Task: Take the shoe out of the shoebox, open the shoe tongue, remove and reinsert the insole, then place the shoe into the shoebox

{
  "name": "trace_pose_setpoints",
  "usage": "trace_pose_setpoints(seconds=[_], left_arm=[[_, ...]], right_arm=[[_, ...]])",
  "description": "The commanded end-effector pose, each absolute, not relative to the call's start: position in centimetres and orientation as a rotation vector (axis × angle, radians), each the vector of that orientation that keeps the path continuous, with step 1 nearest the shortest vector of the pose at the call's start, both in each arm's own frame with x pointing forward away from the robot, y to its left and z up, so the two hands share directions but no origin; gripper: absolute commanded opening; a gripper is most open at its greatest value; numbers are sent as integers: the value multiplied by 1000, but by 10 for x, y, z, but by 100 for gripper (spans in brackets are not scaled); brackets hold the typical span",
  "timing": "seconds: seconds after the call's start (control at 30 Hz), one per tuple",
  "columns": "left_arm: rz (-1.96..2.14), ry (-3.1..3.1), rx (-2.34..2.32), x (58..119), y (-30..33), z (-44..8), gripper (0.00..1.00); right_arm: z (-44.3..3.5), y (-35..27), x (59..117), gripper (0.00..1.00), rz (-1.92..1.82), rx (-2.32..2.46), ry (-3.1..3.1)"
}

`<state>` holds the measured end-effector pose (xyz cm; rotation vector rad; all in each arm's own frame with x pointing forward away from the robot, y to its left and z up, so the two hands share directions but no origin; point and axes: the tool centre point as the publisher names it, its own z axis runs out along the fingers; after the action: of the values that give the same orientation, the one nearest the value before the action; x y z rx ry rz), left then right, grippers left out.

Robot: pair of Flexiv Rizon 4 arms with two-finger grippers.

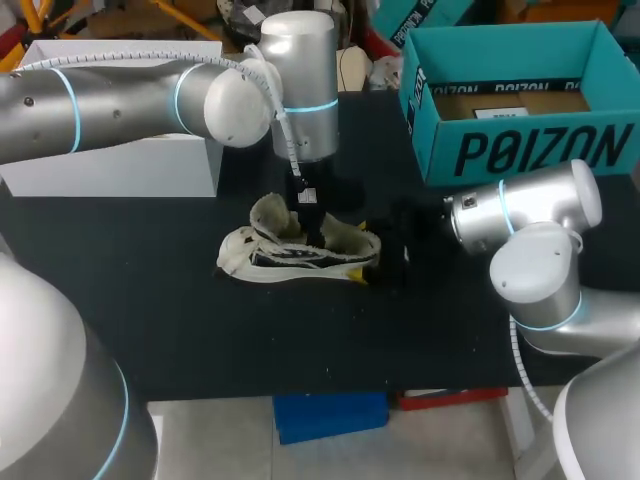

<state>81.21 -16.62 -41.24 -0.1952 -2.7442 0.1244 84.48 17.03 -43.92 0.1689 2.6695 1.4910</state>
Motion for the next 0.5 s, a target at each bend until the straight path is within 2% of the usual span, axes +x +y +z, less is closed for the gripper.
trace_pose_setpoints(seconds=[0.03, 0.5], left_arm=[[133, -2791, -175, 805, -167, -421, 0], [121, -2834, -178, 803, -168, -424, 0]], right_arm=[[-442, 171, 846, 0, 1490, 172, 2670], [-442, 171, 846, 0, 1490, 172, 2670]])
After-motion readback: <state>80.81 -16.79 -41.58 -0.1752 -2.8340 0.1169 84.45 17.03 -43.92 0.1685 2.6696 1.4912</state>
